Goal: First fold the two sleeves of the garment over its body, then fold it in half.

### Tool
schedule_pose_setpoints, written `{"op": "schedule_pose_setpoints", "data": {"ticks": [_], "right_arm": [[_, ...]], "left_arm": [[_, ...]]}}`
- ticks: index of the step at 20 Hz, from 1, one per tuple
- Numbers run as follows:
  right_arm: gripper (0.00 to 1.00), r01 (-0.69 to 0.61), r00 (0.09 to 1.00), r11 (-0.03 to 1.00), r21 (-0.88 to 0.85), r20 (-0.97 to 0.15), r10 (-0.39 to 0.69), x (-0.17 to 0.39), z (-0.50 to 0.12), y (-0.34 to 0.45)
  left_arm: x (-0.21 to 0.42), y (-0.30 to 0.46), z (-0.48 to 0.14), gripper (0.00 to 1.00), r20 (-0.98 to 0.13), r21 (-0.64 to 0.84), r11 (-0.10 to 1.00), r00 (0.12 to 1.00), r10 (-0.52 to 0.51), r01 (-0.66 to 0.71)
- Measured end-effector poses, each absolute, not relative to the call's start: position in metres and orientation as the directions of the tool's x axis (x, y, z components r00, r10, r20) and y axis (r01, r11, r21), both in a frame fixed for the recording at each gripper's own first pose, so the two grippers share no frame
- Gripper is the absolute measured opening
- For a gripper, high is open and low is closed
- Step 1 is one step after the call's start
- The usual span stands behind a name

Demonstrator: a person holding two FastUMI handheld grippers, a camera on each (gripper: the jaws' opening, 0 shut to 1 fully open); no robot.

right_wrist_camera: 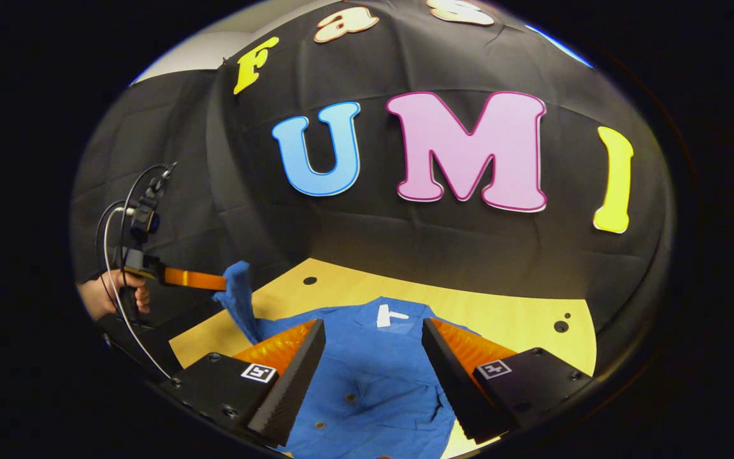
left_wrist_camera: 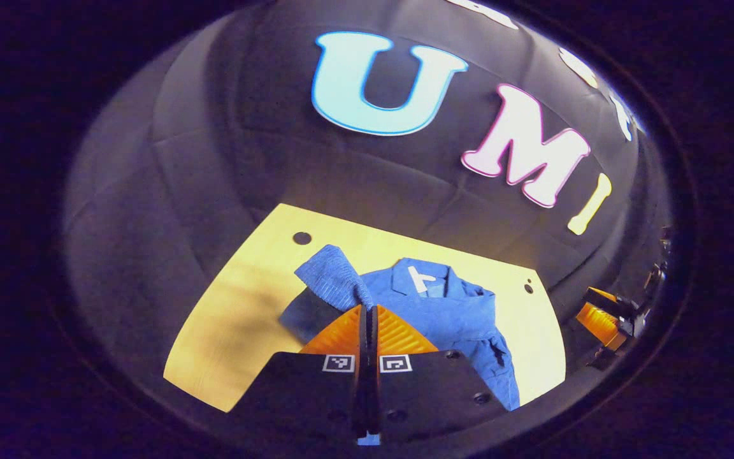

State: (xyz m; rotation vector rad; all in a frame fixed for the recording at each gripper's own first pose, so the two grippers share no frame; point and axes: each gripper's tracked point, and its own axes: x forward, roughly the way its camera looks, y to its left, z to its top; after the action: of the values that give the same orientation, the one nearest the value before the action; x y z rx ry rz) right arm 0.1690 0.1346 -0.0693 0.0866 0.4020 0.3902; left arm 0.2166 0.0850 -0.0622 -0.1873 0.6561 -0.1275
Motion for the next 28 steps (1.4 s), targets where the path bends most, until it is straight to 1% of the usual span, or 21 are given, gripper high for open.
{"op": "schedule_pose_setpoints", "data": {"ticks": [2,6,8,11,13,15,17,19,20,21,22,23,24,26,28], "right_arm": [[0.97,-0.321,0.855,0.934,0.158,-0.375,0.358,0.162,-0.074,0.113],[0.97,-0.247,0.866,0.954,0.167,-0.403,0.295,0.150,-0.088,0.071],[0.97,-0.210,0.869,0.963,0.171,-0.419,0.264,0.145,-0.096,0.052],[0.97,-0.162,0.870,0.970,0.182,-0.438,0.227,0.138,-0.107,0.026],[0.97,-0.133,0.863,0.973,0.189,-0.460,0.207,0.132,-0.119,0.010],[0.97,-0.107,0.851,0.975,0.192,-0.489,0.190,0.128,-0.132,-0.003],[0.97,-0.088,0.837,0.977,0.194,-0.517,0.178,0.125,-0.143,-0.016],[0.97,-0.078,0.825,0.979,0.189,-0.540,0.170,0.124,-0.155,-0.029],[0.97,-0.075,0.819,0.980,0.186,-0.549,0.167,0.123,-0.159,-0.035],[0.97,-0.069,0.814,0.981,0.183,-0.558,0.161,0.125,-0.159,-0.037],[0.97,-0.063,0.807,0.981,0.185,-0.569,0.159,0.127,-0.165,-0.038],[0.97,-0.057,0.802,0.980,0.191,-0.576,0.158,0.126,-0.168,-0.041],[0.97,-0.052,0.801,0.979,0.196,-0.578,0.159,0.127,-0.172,-0.047],[0.97,-0.049,0.797,0.978,0.202,-0.582,0.160,0.127,-0.177,-0.045],[0.98,-0.054,0.792,0.977,0.206,-0.587,0.168,0.128,-0.182,-0.038]], "left_arm": [[0.241,0.040,-0.064,0.00,-0.600,-0.204,0.968,0.763,-0.240,0.145],[0.286,-0.039,-0.081,0.00,-0.631,-0.145,0.948,0.712,-0.309,0.282],[0.306,-0.069,-0.098,0.00,-0.663,-0.101,0.940,0.683,-0.308,0.326],[0.333,-0.107,-0.132,0.00,-0.707,-0.038,0.935,0.652,-0.275,0.353],[0.343,-0.132,-0.153,0.00,-0.736,-0.013,0.914,0.615,-0.282,0.405],[0.358,-0.151,-0.175,0.00,-0.750,0.021,0.898,0.601,-0.277,0.440],[0.369,-0.170,-0.201,0.00,-0.763,-0.014,0.895,0.574,-0.297,0.446],[0.372,-0.184,-0.227,0.02,-0.782,-0.066,0.903,0.540,-0.310,0.424],[0.372,-0.186,-0.229,0.08,-0.781,-0.087,0.906,0.536,-0.321,0.415],[0.376,-0.193,-0.233,0.11,-0.774,-0.108,0.905,0.536,-0.337,0.412],[0.376,-0.201,-0.230,0.22,-0.755,-0.135,0.900,0.545,-0.365,0.415],[0.375,-0.210,-0.221,0.29,-0.727,-0.166,0.889,0.557,-0.402,0.426],[0.373,-0.219,-0.211,0.45,-0.696,-0.197,0.875,0.566,-0.442,0.442],[0.364,-0.216,-0.193,0.76,-0.652,-0.215,0.867,0.595,-0.471,0.450],[0.347,-0.190,-0.175,0.83,-0.639,-0.186,0.887,0.635,-0.435,0.422]]}}
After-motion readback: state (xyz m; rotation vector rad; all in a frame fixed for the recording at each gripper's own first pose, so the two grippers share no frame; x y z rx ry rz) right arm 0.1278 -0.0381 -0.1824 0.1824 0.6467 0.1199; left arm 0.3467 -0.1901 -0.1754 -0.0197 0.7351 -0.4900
